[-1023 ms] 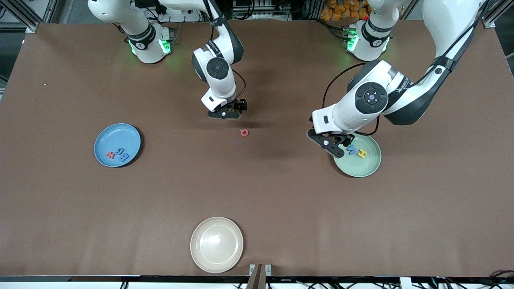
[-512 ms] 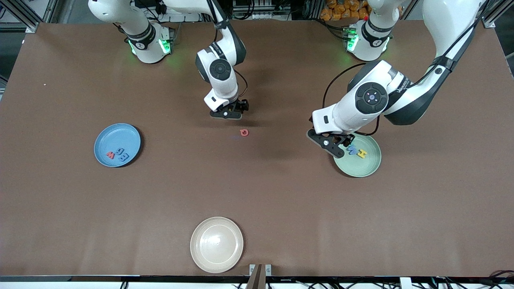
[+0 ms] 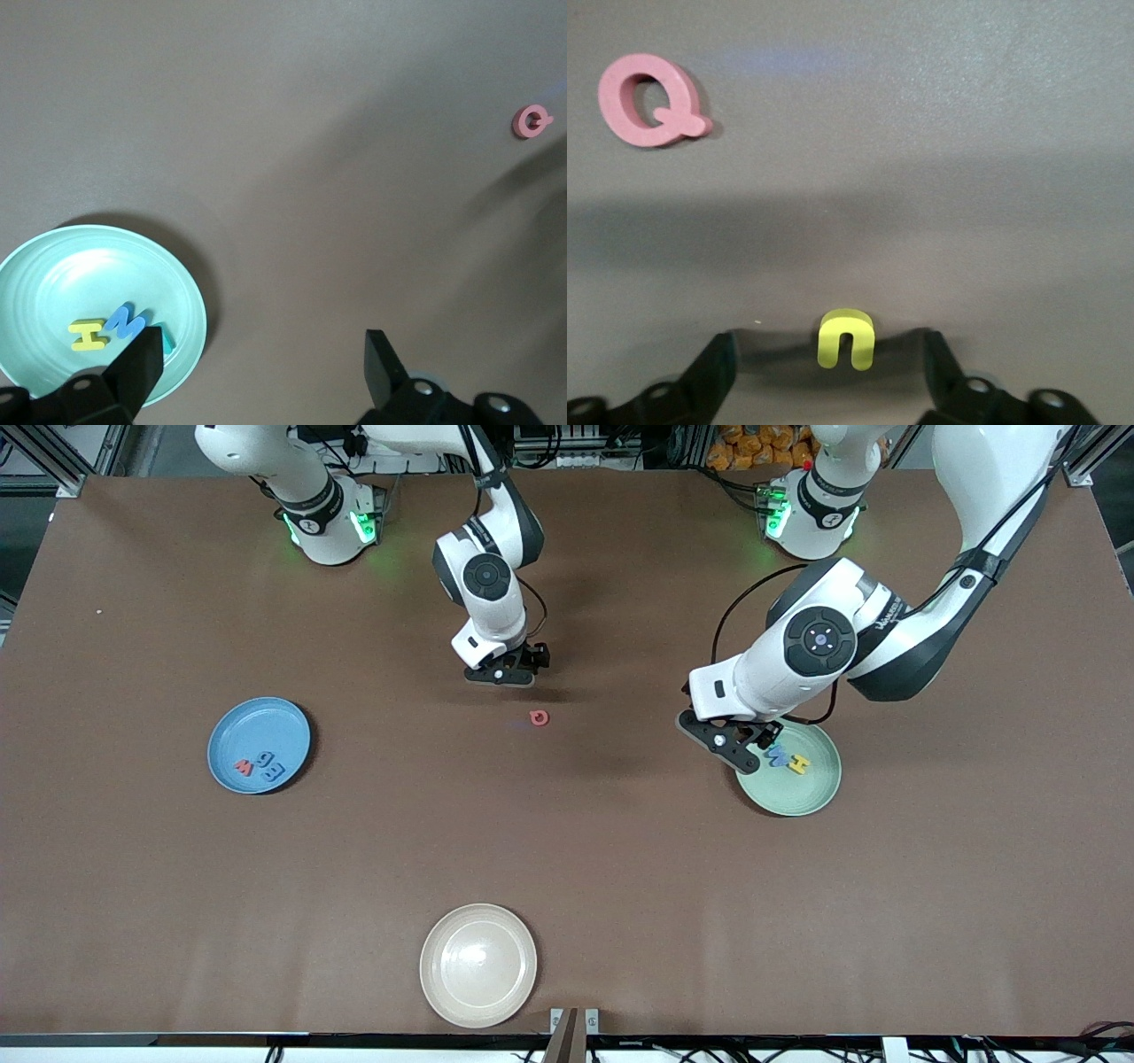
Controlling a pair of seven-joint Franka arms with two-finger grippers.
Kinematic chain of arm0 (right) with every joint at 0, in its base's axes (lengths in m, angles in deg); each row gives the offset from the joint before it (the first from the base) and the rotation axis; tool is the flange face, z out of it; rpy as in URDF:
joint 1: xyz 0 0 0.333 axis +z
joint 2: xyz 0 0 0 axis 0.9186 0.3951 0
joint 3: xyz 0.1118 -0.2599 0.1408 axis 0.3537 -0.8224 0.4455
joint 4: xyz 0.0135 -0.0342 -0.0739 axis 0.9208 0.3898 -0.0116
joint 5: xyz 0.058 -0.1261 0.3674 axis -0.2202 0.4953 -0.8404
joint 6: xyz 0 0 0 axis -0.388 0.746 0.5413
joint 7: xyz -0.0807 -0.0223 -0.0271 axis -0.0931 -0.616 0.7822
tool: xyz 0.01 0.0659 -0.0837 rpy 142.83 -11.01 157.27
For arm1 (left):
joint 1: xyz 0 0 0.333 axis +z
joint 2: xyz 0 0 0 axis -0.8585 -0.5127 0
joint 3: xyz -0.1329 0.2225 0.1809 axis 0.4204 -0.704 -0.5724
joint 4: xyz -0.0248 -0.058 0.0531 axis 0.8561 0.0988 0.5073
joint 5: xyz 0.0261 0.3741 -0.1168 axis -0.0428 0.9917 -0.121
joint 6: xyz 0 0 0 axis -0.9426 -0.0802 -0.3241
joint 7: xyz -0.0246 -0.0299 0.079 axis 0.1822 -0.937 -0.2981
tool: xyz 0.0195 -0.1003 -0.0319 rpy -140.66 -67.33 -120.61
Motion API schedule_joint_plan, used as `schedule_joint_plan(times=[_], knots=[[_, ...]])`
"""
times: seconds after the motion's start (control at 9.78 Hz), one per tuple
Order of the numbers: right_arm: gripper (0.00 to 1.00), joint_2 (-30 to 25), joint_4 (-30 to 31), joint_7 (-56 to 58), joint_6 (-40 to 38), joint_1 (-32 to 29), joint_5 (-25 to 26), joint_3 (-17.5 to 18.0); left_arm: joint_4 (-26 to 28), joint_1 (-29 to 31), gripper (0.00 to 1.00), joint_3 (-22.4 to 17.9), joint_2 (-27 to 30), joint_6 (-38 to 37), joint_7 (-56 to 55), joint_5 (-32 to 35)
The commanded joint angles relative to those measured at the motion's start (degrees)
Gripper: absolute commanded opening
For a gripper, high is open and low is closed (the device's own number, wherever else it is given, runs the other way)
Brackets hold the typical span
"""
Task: Sort upper and lower case letters into plates
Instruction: 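Lower the right gripper onto the yellow n and close it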
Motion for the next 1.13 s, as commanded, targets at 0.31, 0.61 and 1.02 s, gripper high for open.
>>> schedule_joint_plan(times=[0.31, 0.61, 1.02], knots=[[0.0, -0.8, 2.5, -0.2, 3.6, 1.7, -1.8, -0.5, -1.1, -0.4, 1.0, -0.1, 0.0, -0.2, -1.1, -0.5], [0.0, -1.7, 2.3, 0.4, 3.5, 1.2, -1.8, -1.3, -1.1, -0.4, 1.0, -0.1, 0.0, -0.2, -1.1, -0.5], [0.0, -2.8, 1.6, 13.3, 2.6, 0.4, -1.7, -13.7, -1.1, -0.5, 1.0, -0.1, 0.0, -0.2, -1.1, -0.5]])
